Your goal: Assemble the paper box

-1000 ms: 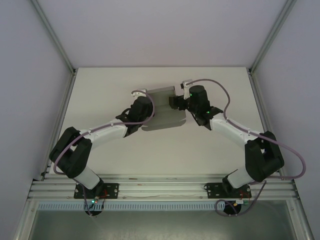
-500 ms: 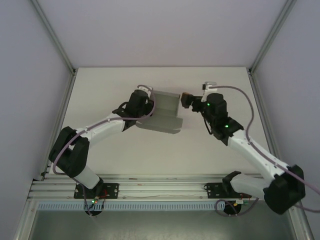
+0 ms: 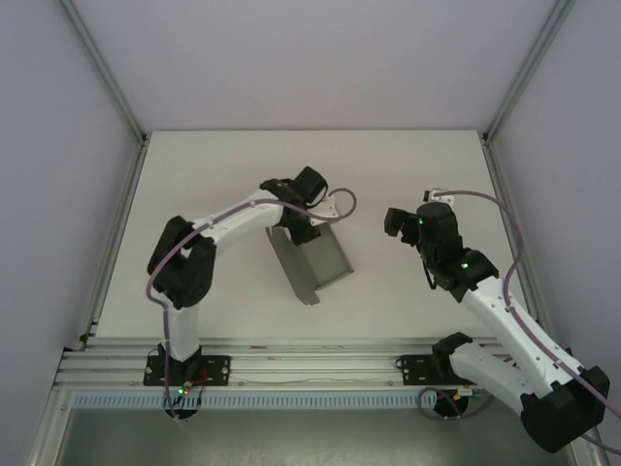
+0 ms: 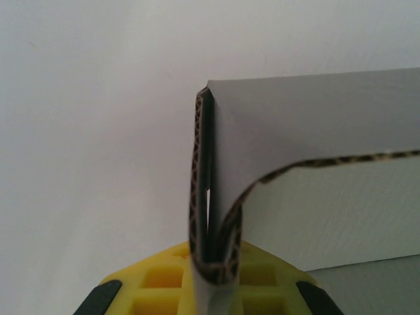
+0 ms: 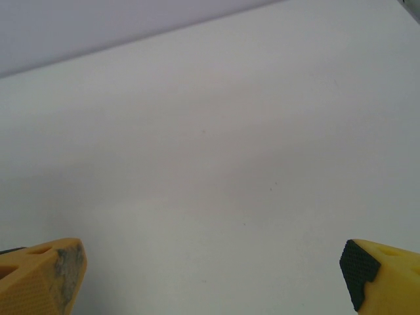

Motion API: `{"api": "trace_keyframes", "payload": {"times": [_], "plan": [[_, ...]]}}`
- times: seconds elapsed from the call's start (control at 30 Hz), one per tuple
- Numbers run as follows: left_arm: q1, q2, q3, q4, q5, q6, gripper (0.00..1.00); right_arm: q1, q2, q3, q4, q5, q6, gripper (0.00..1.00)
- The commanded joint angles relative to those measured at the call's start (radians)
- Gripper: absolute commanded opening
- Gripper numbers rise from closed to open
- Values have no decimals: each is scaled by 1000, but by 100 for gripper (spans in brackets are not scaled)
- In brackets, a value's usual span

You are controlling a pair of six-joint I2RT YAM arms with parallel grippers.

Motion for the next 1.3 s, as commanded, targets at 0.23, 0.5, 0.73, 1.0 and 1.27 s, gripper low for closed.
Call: {"api": "trace_keyframes", "payload": {"times": [0.23, 0.5, 0.73, 1.0, 1.27], "plan": [[-72, 284, 143, -24, -412, 28, 0, -22, 58, -2, -33, 9, 13, 100], [-109, 379, 112, 133, -478, 24, 0, -30, 57, -20, -27, 2, 22, 100], [-97, 304, 97, 170, -415, 26, 22, -33, 61, -24, -26, -19, 17, 100], [-68, 139, 89, 128, -286, 67, 72, -34, 26, -15, -44, -75, -6, 100], [-68, 21, 97, 86, -195, 115, 100, -34, -5, -24, -29, -145, -30, 100]]}}
